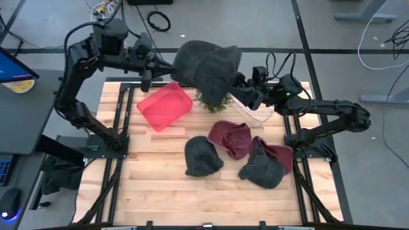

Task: Pick & Place hat
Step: Put the left black cap into the transparent bin

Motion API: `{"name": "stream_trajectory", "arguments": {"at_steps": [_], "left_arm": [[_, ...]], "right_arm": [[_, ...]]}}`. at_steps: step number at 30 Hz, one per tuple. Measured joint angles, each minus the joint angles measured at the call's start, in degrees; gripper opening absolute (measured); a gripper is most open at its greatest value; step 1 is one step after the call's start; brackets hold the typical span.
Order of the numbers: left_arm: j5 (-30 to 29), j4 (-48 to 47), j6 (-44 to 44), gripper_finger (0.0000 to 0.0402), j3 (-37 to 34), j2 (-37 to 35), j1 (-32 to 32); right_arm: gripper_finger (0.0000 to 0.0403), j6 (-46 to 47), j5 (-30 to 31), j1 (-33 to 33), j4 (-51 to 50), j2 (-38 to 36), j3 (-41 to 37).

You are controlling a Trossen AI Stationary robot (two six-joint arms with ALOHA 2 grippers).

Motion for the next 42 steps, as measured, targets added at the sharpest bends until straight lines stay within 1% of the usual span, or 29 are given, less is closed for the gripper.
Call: {"name": "stream_trajectory", "arguments": {"at_steps": [2,4,6,9,13,16,20,21,26,28,31,35,39,42], "left_arm": [[-0.6,0.0,0.5,0.0016,0.0,0.6,0.0],[-1.6,0.0,1.6,0.0017,0.0,1.2,0.0],[-2.6,0.0,2.6,0.0014,0.0,1.6,0.0],[-3.6,-0.1,3.5,0.0011,0.0,1.8,0.3],[-4.2,0.0,4.1,0.0018,0.0,1.7,0.5],[-4.6,0.0,4.5,0.002,0.0,1.7,0.4],[-4.8,0.0,6.1,0.0019,0.0,1.7,0.4],[-4.8,0.0,6.4,0.0021,0.0,1.7,0.4],[-5.3,-0.2,7.3,0.0044,0.0,1.7,0.5],[-6.4,-0.2,7.9,0.0055,0.0,1.7,0.5],[-7.7,-0.3,10.8,0.0078,0.0,1.7,0.3],[-9.8,-0.2,14.8,0.0126,0.0,1.7,0.3],[-12.4,-0.3,16.6,0.0182,0.0,1.7,0.3],[-14.8,-1.5,16.6,0.0217,0.0,1.7,0.4]], "right_arm": [[0.0389,0.5,-0.9,0.0,1.0,0.8,0.5],[0.0374,0.9,-2.5,0.2,2.6,1.1,0.6],[0.0351,1.5,-3.4,0.4,3.8,1.1,0.7],[0.0302,2.6,-5.1,0.6,4.0,1.1,0.7],[0.0222,4.1,-6.3,0.8,4.0,1.1,0.7],[0.0149,4.2,-6.3,0.9,4.7,1.1,0.7],[0.0035,5.2,-6.4,0.9,5.3,1.1,0.7],[0.002,5.1,-6.5,0.9,5.4,1.1,0.7],[0.0015,6.4,-6.6,0.9,5.8,1.1,0.7],[0.0013,6.5,-6.5,0.9,5.9,1.1,0.7],[0.0013,7.5,-6.3,0.9,5.9,1.1,0.7],[0.0013,8.3,-6.0,0.9,5.8,1.1,0.7],[0.0013,8.8,-5.3,0.9,5.3,0.8,0.7],[0.0012,8.3,-3.4,0.9,1.8,-0.8,0.7]]}}
